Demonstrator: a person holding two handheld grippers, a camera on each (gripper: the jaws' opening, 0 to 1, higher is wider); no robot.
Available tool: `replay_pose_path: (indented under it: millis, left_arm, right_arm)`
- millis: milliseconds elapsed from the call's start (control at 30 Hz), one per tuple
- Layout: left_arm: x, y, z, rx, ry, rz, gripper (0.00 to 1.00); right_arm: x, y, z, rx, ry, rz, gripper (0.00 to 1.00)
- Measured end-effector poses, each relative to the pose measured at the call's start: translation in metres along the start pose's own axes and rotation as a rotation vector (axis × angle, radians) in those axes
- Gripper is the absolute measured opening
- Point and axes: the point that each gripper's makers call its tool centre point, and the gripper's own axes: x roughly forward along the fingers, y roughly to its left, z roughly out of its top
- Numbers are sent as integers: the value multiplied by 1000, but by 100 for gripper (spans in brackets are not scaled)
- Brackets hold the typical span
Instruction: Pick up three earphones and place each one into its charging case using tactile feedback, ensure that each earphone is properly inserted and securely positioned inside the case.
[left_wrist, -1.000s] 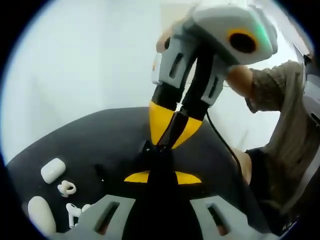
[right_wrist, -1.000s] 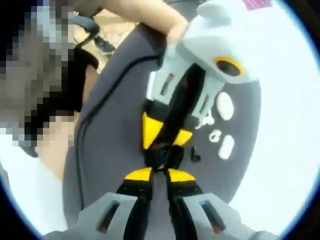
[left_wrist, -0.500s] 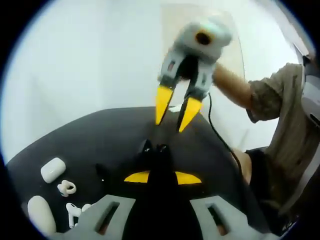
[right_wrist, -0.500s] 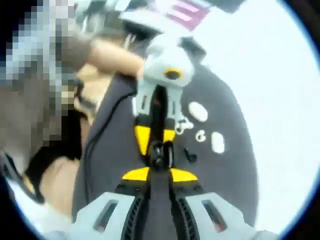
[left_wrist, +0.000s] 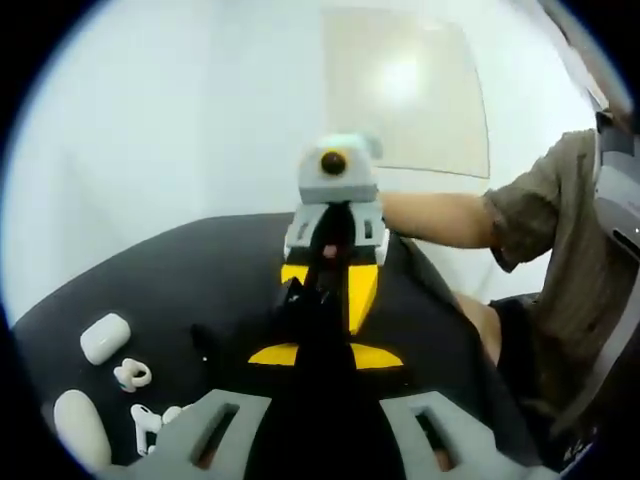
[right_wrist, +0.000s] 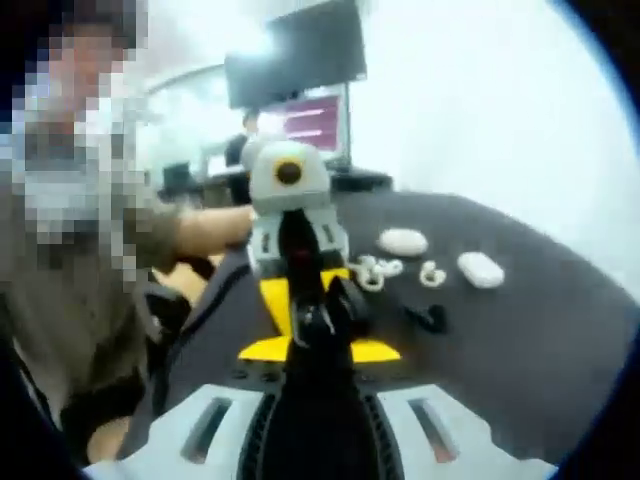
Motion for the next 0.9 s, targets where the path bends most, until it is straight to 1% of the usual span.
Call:
replay_pose_path:
  millis: [67, 100, 133, 167, 233, 300, 367, 433, 500, 533, 567, 633, 667, 700, 733, 767, 800, 833, 900]
  left_arm:
    - [-1, 1, -1, -2, 1, -1, 14]
    - [-1, 1, 0, -2, -1, -3, 14]
    - [-1, 1, 1, -3, -7, -1, 15]
    - [-2, 2, 1, -1, -9, -2, 15]
    - [-4, 0, 2, -8, -14, -16, 15]
    - [-7, -1, 6, -18, -35, -23, 15]
    - [-11, 1, 10, -45, -57, -29, 15]
    - [-16, 2, 20, -98, -108, -34, 15]
    - [-23, 8, 24, -131, -128, -24, 17]
    - [-29, 13, 27, -133, -136, -5, 17]
    - [-35, 20, 32, -133, -154, 28, 16]
    - [-45, 28, 41, -133, -171, 56, 16]
    - [-49, 32, 46, -134, -171, 60, 16]
    - [-53, 40, 47, -131, -146, 88, 16]
    - [-55, 50, 46, -125, -107, 121, 16]
    - [-57, 63, 48, -109, -69, 159, 16]
    - [-56, 73, 48, -93, -39, 183, 16]
    - [-55, 81, 46, -73, 3, 203, 16]
    - [-49, 94, 39, -41, 109, 208, 15]
  right_arm:
    - [1, 2, 0, 20, -40, 9, 19]
    - [2, 3, 1, 30, -72, 18, 19]
    - [0, 2, 1, 43, -87, 14, 19]
    - [-1, 3, 1, 38, -74, 12, 19]
    - [0, 7, -1, 23, -75, 12, 19]
    - [-5, 5, 0, 9, -87, 8, 18]
    - [-6, 3, 0, 19, -99, -4, 18]
    - [-7, 5, 1, 7, -112, -14, 18]
    - [-8, 6, 3, 4, -121, -11, 18]
    - [-9, 5, 3, 5, -122, -10, 18]
    - [-8, 5, 1, 2, -113, -11, 18]
    - [-7, 7, 1, -8, -108, -9, 18]
    - [-7, 7, 1, -9, -109, -4, 18]
    - [-7, 7, 1, -6, -109, -4, 18]
    - [-6, 6, 1, -3, -109, -3, 18]
    - [-6, 7, 1, -3, -110, -2, 18]
    - [-6, 6, 1, -2, -109, -2, 18]
    - [-5, 5, 1, -4, -109, -2, 18]
    - [-5, 5, 1, -2, -108, -3, 18]
